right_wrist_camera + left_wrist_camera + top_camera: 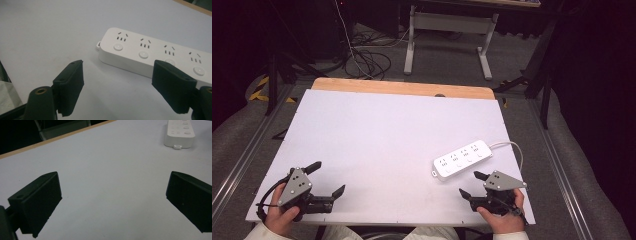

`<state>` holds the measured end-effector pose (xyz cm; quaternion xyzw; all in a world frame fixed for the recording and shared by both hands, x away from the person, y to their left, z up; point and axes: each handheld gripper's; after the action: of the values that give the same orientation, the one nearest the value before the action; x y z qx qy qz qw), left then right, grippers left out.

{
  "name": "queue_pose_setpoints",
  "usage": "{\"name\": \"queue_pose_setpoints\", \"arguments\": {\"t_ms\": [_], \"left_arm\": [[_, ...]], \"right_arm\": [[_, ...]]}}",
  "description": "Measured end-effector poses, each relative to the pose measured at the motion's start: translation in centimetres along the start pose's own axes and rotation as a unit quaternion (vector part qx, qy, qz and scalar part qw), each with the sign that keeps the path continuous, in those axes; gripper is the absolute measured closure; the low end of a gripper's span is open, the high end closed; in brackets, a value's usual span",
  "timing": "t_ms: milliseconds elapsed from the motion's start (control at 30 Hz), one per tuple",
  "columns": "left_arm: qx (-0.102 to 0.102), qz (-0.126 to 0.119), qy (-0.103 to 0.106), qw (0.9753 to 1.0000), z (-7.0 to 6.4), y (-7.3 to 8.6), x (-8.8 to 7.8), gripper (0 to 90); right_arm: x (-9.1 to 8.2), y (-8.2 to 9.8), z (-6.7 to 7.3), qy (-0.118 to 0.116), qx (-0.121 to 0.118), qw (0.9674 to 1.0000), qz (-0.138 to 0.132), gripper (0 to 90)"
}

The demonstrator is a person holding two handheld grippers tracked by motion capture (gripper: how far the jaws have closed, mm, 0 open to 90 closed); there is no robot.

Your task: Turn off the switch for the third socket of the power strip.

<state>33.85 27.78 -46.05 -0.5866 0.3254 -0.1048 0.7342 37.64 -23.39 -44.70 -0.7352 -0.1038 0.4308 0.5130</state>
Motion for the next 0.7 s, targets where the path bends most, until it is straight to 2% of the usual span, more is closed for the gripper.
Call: {"name": "queue_pose_setpoints", "arguments": {"t_ms": [100, 233, 300, 633, 700], "left_arm": [[0.001, 0.000, 0.000, 1.0000, 0.0, 0.0, 0.0, 0.3], [0.000, 0.004, -0.003, 1.0000, -0.1, 0.0, 0.1, 0.3], [0.004, 0.005, -0.005, 1.0000, -0.1, 0.0, 0.1, 0.3], [0.006, 0.004, -0.005, 1.0000, -0.1, 0.0, 0.1, 0.3], [0.005, 0.004, -0.004, 1.0000, -0.2, 0.0, 0.1, 0.3]], "right_arm": [[-0.2, -0.6, -0.3, -0.005, -0.001, 1.0000, 0.002, 27.4], [-0.1, -1.0, -0.3, -0.012, 0.010, 0.9999, 0.004, 27.9], [0.2, -1.2, -0.3, -0.013, 0.006, 0.9998, 0.011, 27.9], [-0.2, -2.3, -0.7, 0.000, -0.002, 1.0000, 0.010, 28.9], [-0.3, -2.8, -1.0, -0.005, -0.004, 0.9998, 0.017, 37.4]]}}
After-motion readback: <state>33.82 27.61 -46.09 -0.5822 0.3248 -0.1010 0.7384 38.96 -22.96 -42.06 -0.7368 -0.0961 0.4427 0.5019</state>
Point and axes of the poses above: each handheld gripper's, and its own axes: x roughly forward along the jaws, y roughly out of its underside, z roughly to its left, and after that the axes turned 2 degrees about -z, right-handed
